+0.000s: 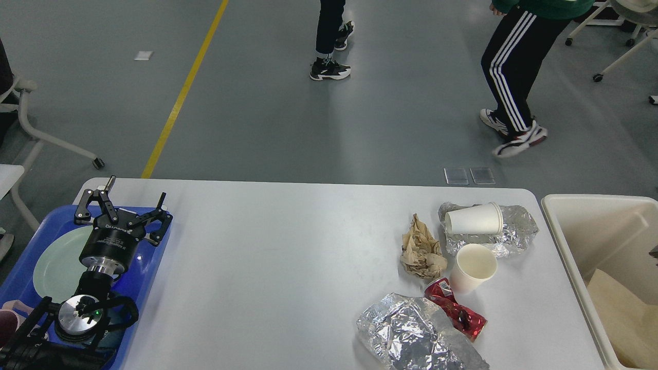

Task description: Tidy desktop

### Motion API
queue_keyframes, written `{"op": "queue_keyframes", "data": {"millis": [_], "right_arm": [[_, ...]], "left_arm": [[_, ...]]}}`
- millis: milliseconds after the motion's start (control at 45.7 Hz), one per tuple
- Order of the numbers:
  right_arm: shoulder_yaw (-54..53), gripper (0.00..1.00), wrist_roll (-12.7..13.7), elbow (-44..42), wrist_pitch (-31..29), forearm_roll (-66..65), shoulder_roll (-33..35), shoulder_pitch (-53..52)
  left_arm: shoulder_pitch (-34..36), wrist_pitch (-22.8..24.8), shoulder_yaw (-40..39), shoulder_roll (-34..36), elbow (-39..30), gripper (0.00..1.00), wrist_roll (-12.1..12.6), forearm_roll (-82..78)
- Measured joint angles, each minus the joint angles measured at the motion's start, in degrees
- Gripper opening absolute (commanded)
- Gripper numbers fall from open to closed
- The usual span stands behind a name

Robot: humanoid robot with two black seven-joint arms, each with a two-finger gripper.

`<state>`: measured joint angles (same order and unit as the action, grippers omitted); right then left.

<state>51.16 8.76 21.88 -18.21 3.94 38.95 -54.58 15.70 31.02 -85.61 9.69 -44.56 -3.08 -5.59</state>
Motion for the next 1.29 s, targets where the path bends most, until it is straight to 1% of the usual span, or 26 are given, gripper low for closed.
{"op": "queue_keyframes", "data": {"millis": [88,219,350,394,460,569,613,656,722,810,985,1116,1182,1291], "right_arm": [[3.2,0.98,1.9,8.3,0.0,-5.2,1.7,-9.1],[10.2,0.99,3.8,19.1,-0.4,-8.2,1.6,-21.6],[19.4,1.00,4.5,31.1,-2.7,-8.3,-1.1,-35.9],[22.3,1.00,4.6,34.5,-5.2,-8.2,-3.1,-41.0],[25.2,1.00,4.7,37.9,-11.2,-8.0,-6.5,-47.7],[26.6,1.00,4.7,41.6,-25.7,-7.5,-11.8,-57.8],[26.6,1.00,4.7,43.4,-30.3,-6.8,-13.3,-61.3],[26.3,1.00,4.7,46.1,-33.6,-5.7,-14.4,-65.1],[25.9,1.00,4.7,51.2,-35.8,-4.1,-15.0,-70.7],[25.3,1.00,4.7,59.4,-36.5,-2.7,-15.3,-79.0],[24.0,0.98,4.7,69.6,-35.4,-0.8,-16.0,-89.9],[23.6,0.98,4.6,75.8,-31.8,-0.4,-17.6,-93.7],[23.2,0.98,4.6,77.3,-30.2,-0.4,-18.0,-94.3],[22.1,0.98,4.5,77.9,-29.2,-0.4,-18.0,-94.5]], "left_arm": [[0.0,0.0,0.0,0.0,0.0,0.97,0.0,0.0],[0.0,0.0,0.0,0.0,0.0,0.97,0.0,0.0],[0.0,0.0,0.0,0.0,0.0,0.97,0.0,0.0],[0.0,0.0,0.0,0.0,0.0,0.97,0.0,0.0],[0.0,0.0,0.0,0.0,0.0,0.97,0.0,0.0],[0.0,0.0,0.0,0.0,0.0,0.97,0.0,0.0],[0.0,0.0,0.0,0.0,0.0,0.97,0.0,0.0],[0.0,0.0,0.0,0.0,0.0,0.97,0.0,0.0],[0.0,0.0,0.0,0.0,0.0,0.97,0.0,0.0],[-0.1,0.0,0.0,0.0,0.0,0.97,0.0,0.0],[-0.1,0.0,0.0,0.0,0.0,0.97,0.0,0.0],[-0.1,-0.1,0.0,0.0,0.0,0.97,0.0,0.0],[-0.1,-0.1,0.0,0.0,0.0,0.97,0.0,0.0],[0.0,-0.1,0.0,0.0,0.0,0.97,0.0,0.0]]}}
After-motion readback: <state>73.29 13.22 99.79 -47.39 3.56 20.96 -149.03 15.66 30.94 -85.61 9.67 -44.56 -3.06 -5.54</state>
